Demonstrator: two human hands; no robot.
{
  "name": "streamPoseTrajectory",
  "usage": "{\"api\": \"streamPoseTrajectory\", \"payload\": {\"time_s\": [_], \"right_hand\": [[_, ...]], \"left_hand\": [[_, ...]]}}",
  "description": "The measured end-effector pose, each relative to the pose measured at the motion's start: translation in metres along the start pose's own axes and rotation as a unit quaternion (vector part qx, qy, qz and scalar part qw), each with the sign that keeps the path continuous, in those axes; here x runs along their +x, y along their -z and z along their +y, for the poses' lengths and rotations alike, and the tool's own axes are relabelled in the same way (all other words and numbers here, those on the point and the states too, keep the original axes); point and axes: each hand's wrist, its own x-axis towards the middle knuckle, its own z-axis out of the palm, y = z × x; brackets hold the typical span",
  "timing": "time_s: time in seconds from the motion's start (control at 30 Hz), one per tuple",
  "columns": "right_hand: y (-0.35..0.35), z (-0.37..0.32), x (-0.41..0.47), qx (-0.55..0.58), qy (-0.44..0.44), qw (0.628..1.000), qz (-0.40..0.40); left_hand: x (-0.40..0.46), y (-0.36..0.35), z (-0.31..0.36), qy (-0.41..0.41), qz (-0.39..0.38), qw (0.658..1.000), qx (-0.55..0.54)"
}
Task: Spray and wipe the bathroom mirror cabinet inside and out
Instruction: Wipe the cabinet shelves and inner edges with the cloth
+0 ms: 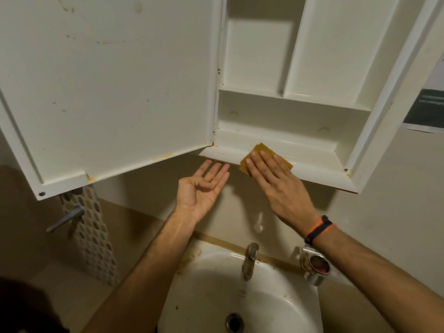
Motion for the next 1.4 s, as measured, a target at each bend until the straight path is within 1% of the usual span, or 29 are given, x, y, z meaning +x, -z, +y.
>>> {"api": "streamPoseTrajectory", "payload": {"time_s": [0.07,0.17,0.23,0.4,0.5,0.73,0.87,1.0,1.1,1.2,1.3,1.37,1.4], "right_hand": [[-0.003,-0.016,0.018,0.014,-0.002,1.0,-0.016],[-0.001,-0.018,0.024,0.014,-0.001,1.0,-0.026],[-0.001,-0.014,0.013,0.005,-0.007,1.0,-0.014],[-0.002,-0.001,-0.023,0.004,-0.069,0.997,0.035],[-0.004,-0.007,-0.022,-0.007,-0.1,0.994,0.037],[-0.02,-0.044,0.037,-0.031,-0.05,0.996,0.07],[-0.028,-0.059,0.041,-0.025,-0.068,0.992,0.107],[-0.032,-0.057,0.02,-0.03,-0.119,0.984,0.127],[-0.031,-0.063,0.015,-0.034,-0.148,0.98,0.129],[-0.033,-0.084,0.031,-0.048,-0.189,0.971,0.135],[-0.036,-0.116,0.056,-0.053,-0.266,0.953,0.134],[-0.037,-0.135,0.074,-0.045,-0.302,0.943,0.131],[-0.038,-0.142,0.082,-0.04,-0.305,0.942,0.132]], "left_hand": [[0.001,0.001,0.004,0.007,0.001,1.0,0.0],[0.002,0.001,0.007,0.008,0.002,1.0,0.01],[0.005,0.006,0.011,0.001,0.001,1.0,0.006],[0.017,0.025,0.019,-0.025,-0.016,0.999,-0.022],[0.023,0.032,0.022,-0.026,-0.039,0.998,-0.046],[0.036,0.049,0.028,-0.011,-0.129,0.989,-0.07],[0.042,0.058,0.028,0.004,-0.179,0.981,-0.072],[0.048,0.067,0.028,0.011,-0.216,0.974,-0.075],[0.052,0.069,0.029,0.007,-0.217,0.973,-0.077],[0.058,0.074,0.028,0.009,-0.209,0.974,-0.088],[0.064,0.08,0.027,0.011,-0.217,0.972,-0.086],[0.067,0.083,0.027,0.009,-0.21,0.975,-0.066],[0.07,0.084,0.027,0.007,-0.205,0.977,-0.05]]}}
